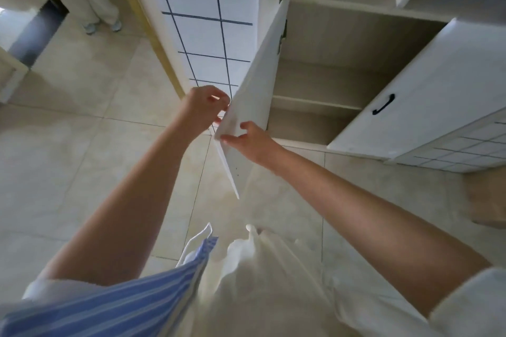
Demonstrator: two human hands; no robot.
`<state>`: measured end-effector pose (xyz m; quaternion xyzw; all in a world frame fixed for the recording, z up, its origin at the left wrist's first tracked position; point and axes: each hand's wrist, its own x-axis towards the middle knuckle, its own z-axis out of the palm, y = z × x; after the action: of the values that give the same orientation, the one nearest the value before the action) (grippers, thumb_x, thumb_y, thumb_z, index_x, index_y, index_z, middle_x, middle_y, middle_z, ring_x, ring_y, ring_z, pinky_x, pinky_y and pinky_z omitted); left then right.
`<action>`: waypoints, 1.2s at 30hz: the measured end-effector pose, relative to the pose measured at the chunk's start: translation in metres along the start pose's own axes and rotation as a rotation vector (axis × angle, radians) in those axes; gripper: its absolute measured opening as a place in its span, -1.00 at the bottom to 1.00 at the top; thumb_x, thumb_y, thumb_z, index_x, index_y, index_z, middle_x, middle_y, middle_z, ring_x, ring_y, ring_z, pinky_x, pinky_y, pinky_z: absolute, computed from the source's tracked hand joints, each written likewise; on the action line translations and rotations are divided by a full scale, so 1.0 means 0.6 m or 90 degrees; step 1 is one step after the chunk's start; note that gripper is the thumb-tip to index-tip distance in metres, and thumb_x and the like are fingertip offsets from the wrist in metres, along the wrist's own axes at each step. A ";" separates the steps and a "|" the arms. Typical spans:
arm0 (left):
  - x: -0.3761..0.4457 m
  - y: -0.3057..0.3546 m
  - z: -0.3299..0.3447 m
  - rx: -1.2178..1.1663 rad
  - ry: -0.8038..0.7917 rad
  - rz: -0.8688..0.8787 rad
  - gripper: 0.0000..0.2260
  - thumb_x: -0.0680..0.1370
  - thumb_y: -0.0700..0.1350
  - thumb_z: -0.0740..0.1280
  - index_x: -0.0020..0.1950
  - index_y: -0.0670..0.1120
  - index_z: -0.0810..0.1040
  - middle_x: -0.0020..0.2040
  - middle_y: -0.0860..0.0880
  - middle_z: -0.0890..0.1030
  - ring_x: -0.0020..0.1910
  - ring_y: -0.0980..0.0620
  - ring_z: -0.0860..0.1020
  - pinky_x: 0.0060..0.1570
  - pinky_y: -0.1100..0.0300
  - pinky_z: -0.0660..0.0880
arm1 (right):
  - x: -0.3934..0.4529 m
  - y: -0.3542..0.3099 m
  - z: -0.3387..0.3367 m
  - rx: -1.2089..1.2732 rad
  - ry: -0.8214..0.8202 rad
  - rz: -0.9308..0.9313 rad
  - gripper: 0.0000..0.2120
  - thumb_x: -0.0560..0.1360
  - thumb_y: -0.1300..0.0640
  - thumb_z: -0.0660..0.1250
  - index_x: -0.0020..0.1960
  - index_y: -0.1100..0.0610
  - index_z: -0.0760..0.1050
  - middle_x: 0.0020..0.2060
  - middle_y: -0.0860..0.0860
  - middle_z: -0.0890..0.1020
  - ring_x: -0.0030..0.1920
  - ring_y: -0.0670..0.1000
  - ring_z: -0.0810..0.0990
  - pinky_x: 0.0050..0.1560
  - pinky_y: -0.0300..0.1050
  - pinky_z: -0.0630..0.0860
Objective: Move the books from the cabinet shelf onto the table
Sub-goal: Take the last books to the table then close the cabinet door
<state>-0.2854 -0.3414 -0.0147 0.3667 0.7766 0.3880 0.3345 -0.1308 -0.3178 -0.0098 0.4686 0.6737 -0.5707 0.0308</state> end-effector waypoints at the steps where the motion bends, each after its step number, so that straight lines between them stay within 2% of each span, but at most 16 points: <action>1: 0.011 0.004 0.001 0.029 -0.017 0.000 -0.85 0.49 -0.13 0.37 -0.27 0.07 0.60 -0.32 0.04 0.66 -0.44 -0.01 0.62 -0.18 0.04 0.58 | 0.003 -0.006 0.001 0.029 -0.017 0.008 -0.23 0.46 -0.14 0.35 0.51 0.13 0.09 0.35 0.06 0.44 0.26 0.06 0.46 0.18 -0.08 0.41; 4: 0.043 0.016 0.000 0.053 -0.059 0.003 -0.88 0.47 0.01 0.41 -0.28 0.09 0.61 -0.38 0.11 0.65 -0.44 -0.01 0.62 -0.07 -0.06 0.61 | 0.012 -0.019 0.002 0.095 -0.064 -0.002 -0.25 0.46 -0.08 0.38 0.48 0.15 0.09 0.37 0.00 0.42 0.23 -0.04 0.43 0.17 -0.14 0.39; 7: 0.061 0.026 0.003 0.063 -0.101 0.008 -0.90 0.47 0.03 0.45 -0.23 0.08 0.60 -0.38 0.13 0.65 -0.48 0.10 0.59 -0.02 -0.09 0.62 | 0.020 -0.019 0.014 0.075 -0.025 0.017 -0.19 0.39 -0.21 0.38 0.44 0.16 0.12 0.32 0.02 0.46 0.26 0.02 0.46 0.26 -0.02 0.42; 9: 0.066 0.029 0.006 0.088 -0.126 0.020 -0.90 0.47 0.05 0.45 -0.11 0.06 0.60 -0.25 0.10 0.66 -0.44 0.10 0.61 -0.02 -0.11 0.62 | 0.022 -0.018 0.022 0.075 0.013 0.018 -0.19 0.35 -0.22 0.37 0.40 0.17 0.14 0.25 0.06 0.50 0.22 0.05 0.50 0.28 0.02 0.42; 13: 0.069 0.027 0.010 0.104 -0.135 0.078 -0.60 0.49 0.05 0.44 0.30 0.08 0.47 0.08 0.10 0.63 -0.28 0.01 0.65 -0.08 -0.07 0.63 | 0.025 -0.017 0.019 0.079 0.001 0.000 -0.18 0.29 -0.21 0.36 0.38 0.16 0.16 0.13 0.07 0.57 0.10 0.05 0.57 0.21 0.04 0.48; 15: 0.067 0.022 0.018 0.088 -0.138 0.115 -0.51 0.51 0.03 0.42 0.41 0.10 0.38 0.23 0.09 0.58 -0.19 -0.02 0.68 -0.07 -0.03 0.63 | 0.023 -0.015 0.010 0.063 -0.013 0.008 -0.28 0.33 -0.13 0.35 0.33 0.19 0.19 0.06 0.11 0.56 0.07 0.11 0.57 0.16 0.04 0.51; 17: 0.063 0.021 0.031 0.076 -0.136 0.153 -0.49 0.52 0.02 0.41 0.43 0.17 0.33 0.29 0.14 0.54 -0.20 -0.03 0.69 -0.02 -0.08 0.62 | 0.017 -0.009 -0.001 0.039 -0.031 0.004 -0.41 0.44 -0.05 0.33 0.31 0.22 0.20 0.09 0.10 0.54 0.09 0.10 0.56 0.14 0.01 0.51; 19: 0.057 0.024 0.046 0.106 -0.110 0.198 -0.50 0.54 -0.01 0.39 0.44 0.19 0.33 0.32 0.15 0.50 -0.27 -0.01 0.65 -0.02 -0.08 0.60 | 0.009 0.001 -0.015 0.013 -0.047 -0.011 -0.45 0.49 -0.02 0.29 0.34 0.20 0.19 0.13 0.09 0.52 0.11 0.08 0.55 0.15 0.01 0.51; 21: 0.050 0.030 0.065 0.166 -0.091 0.272 -0.56 0.56 -0.03 0.36 0.43 0.13 0.39 0.40 0.11 0.44 -0.25 0.03 0.60 -0.02 -0.03 0.60 | 0.000 0.015 -0.034 0.001 -0.055 -0.015 -0.44 0.49 -0.03 0.29 0.37 0.19 0.18 0.14 0.08 0.52 0.12 0.07 0.54 0.16 0.02 0.50; 23: 0.042 0.034 0.083 0.201 -0.097 0.346 -0.61 0.58 -0.02 0.32 0.42 0.05 0.43 0.49 0.05 0.34 -0.08 0.03 0.62 0.00 0.06 0.62 | -0.010 0.029 -0.055 -0.012 -0.070 -0.012 -0.42 0.51 -0.03 0.28 0.40 0.19 0.15 0.20 0.07 0.49 0.16 0.08 0.52 0.21 0.05 0.48; 25: 0.039 0.037 0.105 0.216 -0.104 0.377 -0.63 0.60 -0.03 0.30 0.41 -0.01 0.45 0.53 0.03 0.28 0.19 0.00 0.57 0.11 0.13 0.56 | -0.022 0.047 -0.083 -0.029 -0.087 -0.012 -0.45 0.53 -0.04 0.27 0.39 0.17 0.16 0.24 0.08 0.48 0.19 0.09 0.51 0.25 0.07 0.45; 27: 0.040 0.045 0.131 0.273 -0.085 0.424 -0.64 0.61 -0.02 0.27 0.40 -0.05 0.47 0.53 0.01 0.29 0.42 -0.03 0.39 0.30 0.07 0.42 | -0.034 0.069 -0.116 -0.045 -0.106 -0.015 -0.47 0.54 -0.05 0.25 0.39 0.13 0.18 0.25 0.07 0.49 0.20 0.09 0.51 0.28 0.08 0.42; 29: 0.042 0.056 0.159 0.325 -0.077 0.479 -0.65 0.62 0.01 0.24 0.37 -0.09 0.50 0.50 -0.04 0.35 0.53 -0.06 0.22 0.41 0.05 0.26 | -0.043 0.093 -0.153 -0.046 -0.126 -0.017 -0.45 0.54 -0.05 0.24 0.44 0.09 0.15 0.29 0.01 0.47 0.24 0.04 0.49 0.32 0.06 0.39; 32: 0.049 0.077 0.207 0.356 -0.067 0.537 -0.67 0.63 0.04 0.20 0.23 -0.12 0.59 0.40 -0.08 0.48 0.55 -0.05 0.15 0.47 -0.01 0.17 | -0.055 0.131 -0.218 -0.041 -0.154 -0.015 -0.38 0.53 -0.05 0.26 0.50 0.01 0.10 0.37 -0.07 0.41 0.34 -0.04 0.41 0.36 0.03 0.36; 34: 0.056 0.092 0.245 0.349 -0.051 0.568 -0.72 0.63 0.02 0.21 0.08 -0.13 0.63 0.29 -0.09 0.58 0.51 -0.09 0.25 0.47 -0.10 0.19 | -0.061 0.155 -0.269 -0.052 -0.164 -0.020 -0.38 0.54 -0.03 0.26 0.52 0.01 0.09 0.40 -0.08 0.38 0.38 -0.06 0.37 0.39 -0.02 0.32; 36: 0.068 0.115 0.289 0.322 -0.040 0.586 -0.73 0.63 -0.02 0.22 -0.05 -0.14 0.62 0.11 -0.07 0.65 0.36 -0.17 0.43 0.40 -0.15 0.29 | -0.067 0.177 -0.323 -0.071 -0.174 -0.033 -0.42 0.57 0.01 0.24 0.51 0.03 0.11 0.39 -0.08 0.38 0.38 -0.07 0.36 0.37 -0.09 0.31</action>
<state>-0.1454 -0.2163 -0.0482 0.7503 0.5944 0.2843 0.0536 0.0582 -0.1967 0.0025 0.3665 0.7057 -0.5916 0.1330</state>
